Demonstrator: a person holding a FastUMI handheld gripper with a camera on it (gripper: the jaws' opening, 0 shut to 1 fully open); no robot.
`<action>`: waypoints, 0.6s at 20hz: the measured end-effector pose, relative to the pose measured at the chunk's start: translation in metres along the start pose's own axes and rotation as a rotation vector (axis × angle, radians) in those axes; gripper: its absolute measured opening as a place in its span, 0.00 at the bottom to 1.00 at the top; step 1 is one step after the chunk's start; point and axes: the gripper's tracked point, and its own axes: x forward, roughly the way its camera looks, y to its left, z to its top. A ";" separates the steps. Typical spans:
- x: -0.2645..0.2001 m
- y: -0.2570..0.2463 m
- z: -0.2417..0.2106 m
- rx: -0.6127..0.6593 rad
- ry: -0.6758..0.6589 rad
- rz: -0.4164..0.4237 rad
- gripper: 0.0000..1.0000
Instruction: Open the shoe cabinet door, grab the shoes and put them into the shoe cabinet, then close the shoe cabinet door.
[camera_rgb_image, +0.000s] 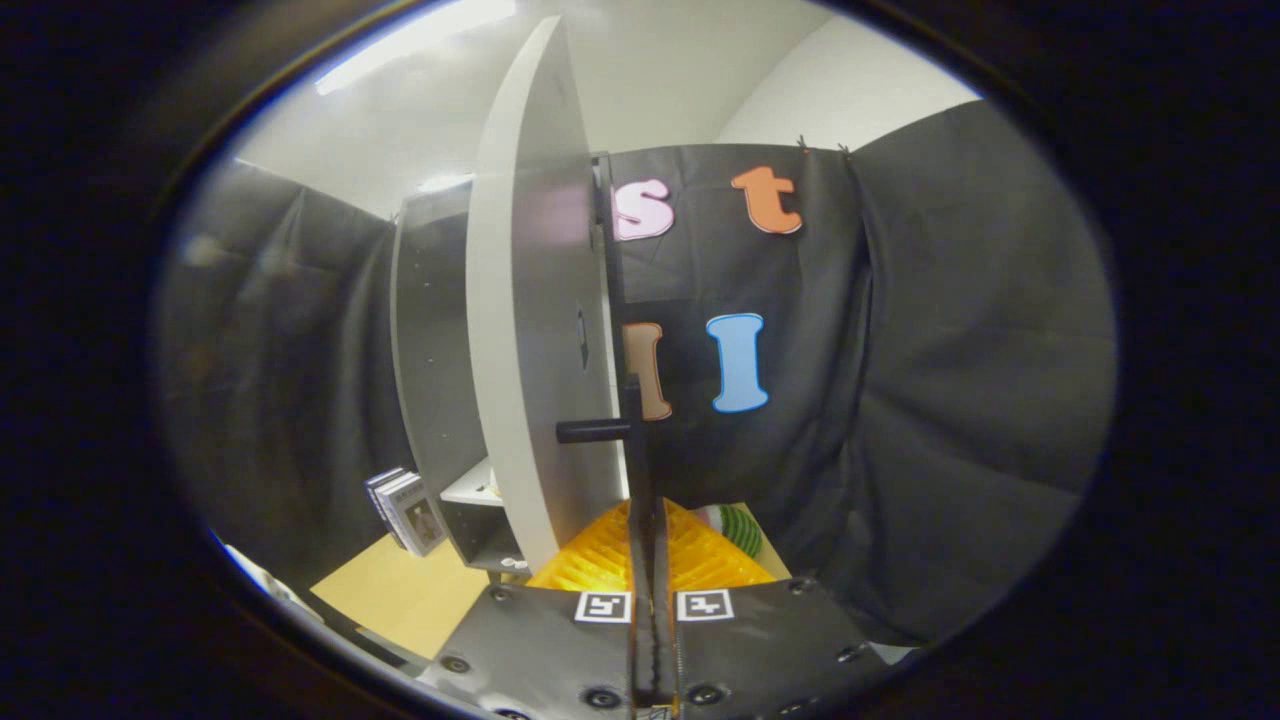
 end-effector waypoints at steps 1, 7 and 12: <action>-0.002 0.000 -0.001 -0.001 -0.001 0.012 0.03; -0.028 0.008 0.000 -0.056 -0.019 0.012 0.03; -0.058 0.033 -0.016 -0.115 -0.015 0.004 0.02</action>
